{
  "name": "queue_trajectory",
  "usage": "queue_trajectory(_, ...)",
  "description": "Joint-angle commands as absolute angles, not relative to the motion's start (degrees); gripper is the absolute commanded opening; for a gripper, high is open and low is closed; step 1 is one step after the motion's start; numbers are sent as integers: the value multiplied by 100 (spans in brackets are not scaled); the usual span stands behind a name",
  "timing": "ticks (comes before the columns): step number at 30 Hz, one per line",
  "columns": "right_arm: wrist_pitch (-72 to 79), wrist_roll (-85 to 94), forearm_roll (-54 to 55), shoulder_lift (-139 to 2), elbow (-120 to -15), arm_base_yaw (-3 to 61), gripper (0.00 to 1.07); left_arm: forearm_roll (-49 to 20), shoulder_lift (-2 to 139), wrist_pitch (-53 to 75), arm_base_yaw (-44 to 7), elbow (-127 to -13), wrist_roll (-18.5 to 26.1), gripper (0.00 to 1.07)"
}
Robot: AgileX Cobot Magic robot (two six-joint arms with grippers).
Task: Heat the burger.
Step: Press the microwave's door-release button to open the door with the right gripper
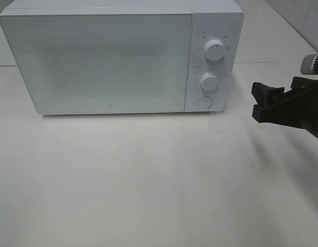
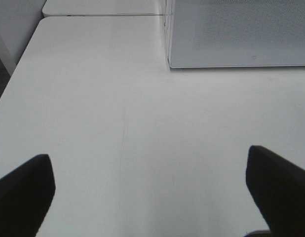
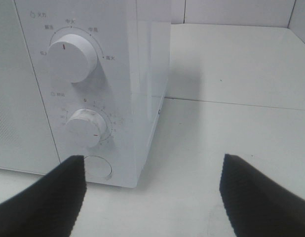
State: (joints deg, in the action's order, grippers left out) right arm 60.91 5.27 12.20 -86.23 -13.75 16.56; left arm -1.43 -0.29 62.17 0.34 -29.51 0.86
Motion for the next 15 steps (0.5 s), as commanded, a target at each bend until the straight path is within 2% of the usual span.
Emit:
queue_trajectory(1, 6578, 928, 1856, -8881, -1358, 2097, 74, -206, -120, 6148, 46, -2956, 80, 98)
queue_trajectory(15, 7116, 1106, 3524, -9838, -1627, 3661, 74, -206, -120, 6148, 46, -2956, 80, 98)
